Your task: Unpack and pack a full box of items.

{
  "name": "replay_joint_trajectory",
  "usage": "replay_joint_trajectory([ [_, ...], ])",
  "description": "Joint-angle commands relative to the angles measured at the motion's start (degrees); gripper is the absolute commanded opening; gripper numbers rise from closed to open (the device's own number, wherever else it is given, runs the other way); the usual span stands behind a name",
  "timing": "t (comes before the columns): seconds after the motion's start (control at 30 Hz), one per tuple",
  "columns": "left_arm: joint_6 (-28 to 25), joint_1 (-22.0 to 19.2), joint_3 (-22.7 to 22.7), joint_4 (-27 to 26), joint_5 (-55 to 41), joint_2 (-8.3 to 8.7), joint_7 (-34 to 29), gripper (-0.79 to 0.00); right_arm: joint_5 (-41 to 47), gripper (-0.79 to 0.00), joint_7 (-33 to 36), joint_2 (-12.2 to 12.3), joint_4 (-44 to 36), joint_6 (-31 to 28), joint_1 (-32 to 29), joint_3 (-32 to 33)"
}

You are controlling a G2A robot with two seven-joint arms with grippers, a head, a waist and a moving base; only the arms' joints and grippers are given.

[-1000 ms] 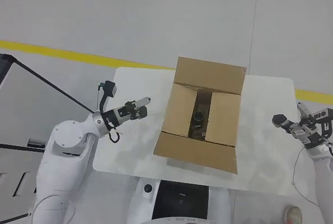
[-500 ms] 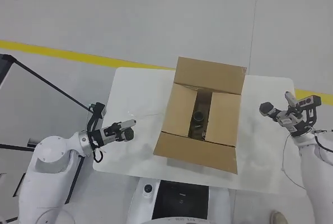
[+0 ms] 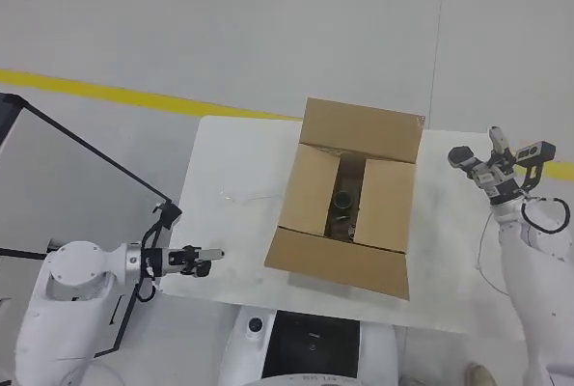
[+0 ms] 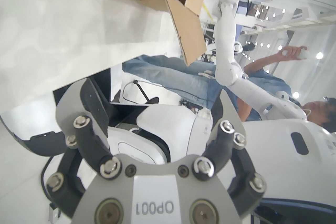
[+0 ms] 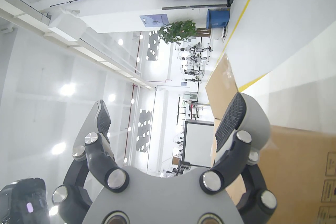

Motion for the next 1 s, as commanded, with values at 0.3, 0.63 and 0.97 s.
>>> replay_joint_trajectory([
  [0.3,2.6,-3.1,12.6,-3.3,1.2,-0.35,6.5,0.000,-3.5,0.000,-3.3,-3.6,21.8,-4.9,13.9,-9.2],
  [0.63,4.0,-4.3,15.9,-6.0,-3.2,-0.08,7.2,0.000,1.0,0.000,2.7,-6.6,31.7,-7.4,20.4,-11.8],
  [0.97,4.4,-8.4,18.4,-5.9,-4.1,0.28,8.8,0.000,4.1,0.000,15.1,-7.2,32.8,-7.5,21.5,-11.5],
])
